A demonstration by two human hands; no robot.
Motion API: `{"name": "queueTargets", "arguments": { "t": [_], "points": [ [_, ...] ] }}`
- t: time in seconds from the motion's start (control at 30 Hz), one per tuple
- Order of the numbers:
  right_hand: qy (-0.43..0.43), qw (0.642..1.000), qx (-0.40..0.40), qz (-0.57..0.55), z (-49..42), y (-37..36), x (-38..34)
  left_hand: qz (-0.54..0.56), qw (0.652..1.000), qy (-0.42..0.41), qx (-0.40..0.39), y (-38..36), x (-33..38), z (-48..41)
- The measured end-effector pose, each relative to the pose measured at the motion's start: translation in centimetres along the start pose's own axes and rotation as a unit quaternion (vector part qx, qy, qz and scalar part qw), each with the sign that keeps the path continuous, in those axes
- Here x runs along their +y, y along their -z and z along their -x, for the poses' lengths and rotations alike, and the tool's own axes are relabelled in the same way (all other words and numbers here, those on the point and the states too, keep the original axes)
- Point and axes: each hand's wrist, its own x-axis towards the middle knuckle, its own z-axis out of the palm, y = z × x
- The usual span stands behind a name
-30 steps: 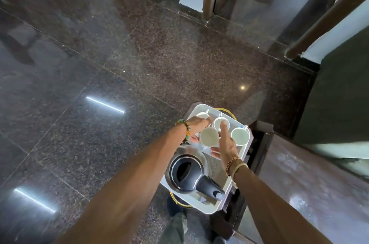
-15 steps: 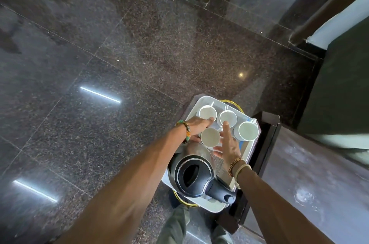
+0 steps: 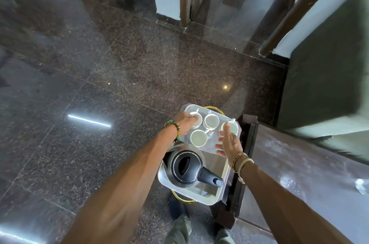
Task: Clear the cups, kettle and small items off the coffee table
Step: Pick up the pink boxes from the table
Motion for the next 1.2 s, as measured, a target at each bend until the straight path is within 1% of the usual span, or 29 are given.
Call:
{"name": "queueTargets", "arguments": {
  "t": [0.1, 0.2, 0.37, 0.47, 0.6, 0.73, 0.83, 0.93, 1.07, 1.17, 1.2],
  "points": [
    [0.005, 1.0, 0.018, 0.0, 1.7, 1.8, -0.9, -0.01, 1.0, -0.023, 0.007, -0.2, 2.5, 1.6],
    [0.036, 0.999, 0.036, -0.004, 3.8, 3.7, -1.7, -0.046, 0.997, -0.058, 0.015, -1.6, 5.1, 2.8],
    [0.069, 0.995, 0.071, -0.033, 7.1, 7.9, -1.8, -0.062, 0.991, -0.119, -0.012, -6.1, 10.0, 6.5],
    [0.091, 0.989, 0.115, -0.031, 9.3, 11.6, -1.8, -0.059, 0.986, -0.148, -0.049, -9.0, 12.7, 9.4],
    [0.131, 0.972, 0.194, 0.004, 12.2, 17.5, -0.8, -0.097, 0.976, -0.186, -0.06, -13.7, 15.6, 12.6],
    [0.139, 0.951, 0.276, 0.034, 15.5, 23.5, 3.0, -0.111, 0.965, -0.214, -0.104, -20.2, 16.9, 16.8],
    [0.136, 0.941, 0.311, 0.003, 18.2, 27.3, 7.0, -0.132, 0.952, -0.245, -0.128, -25.1, 16.6, 20.1],
    [0.143, 0.93, 0.334, -0.048, 21.6, 30.2, 10.5, -0.146, 0.944, -0.261, -0.142, -28.8, 16.1, 23.4],
    [0.146, 0.913, 0.373, -0.073, 28.1, 33.9, 17.0, -0.175, 0.93, -0.287, -0.15, -34.0, 13.9, 29.6],
    [0.167, 0.91, 0.37, -0.083, 33.0, 36.9, 21.2, -0.149, 0.924, -0.315, -0.159, -38.5, 13.2, 35.1],
    [0.172, 0.906, 0.38, -0.075, 34.3, 37.9, 22.2, -0.139, 0.921, -0.325, -0.163, -39.8, 13.1, 36.7]
  ]
}}
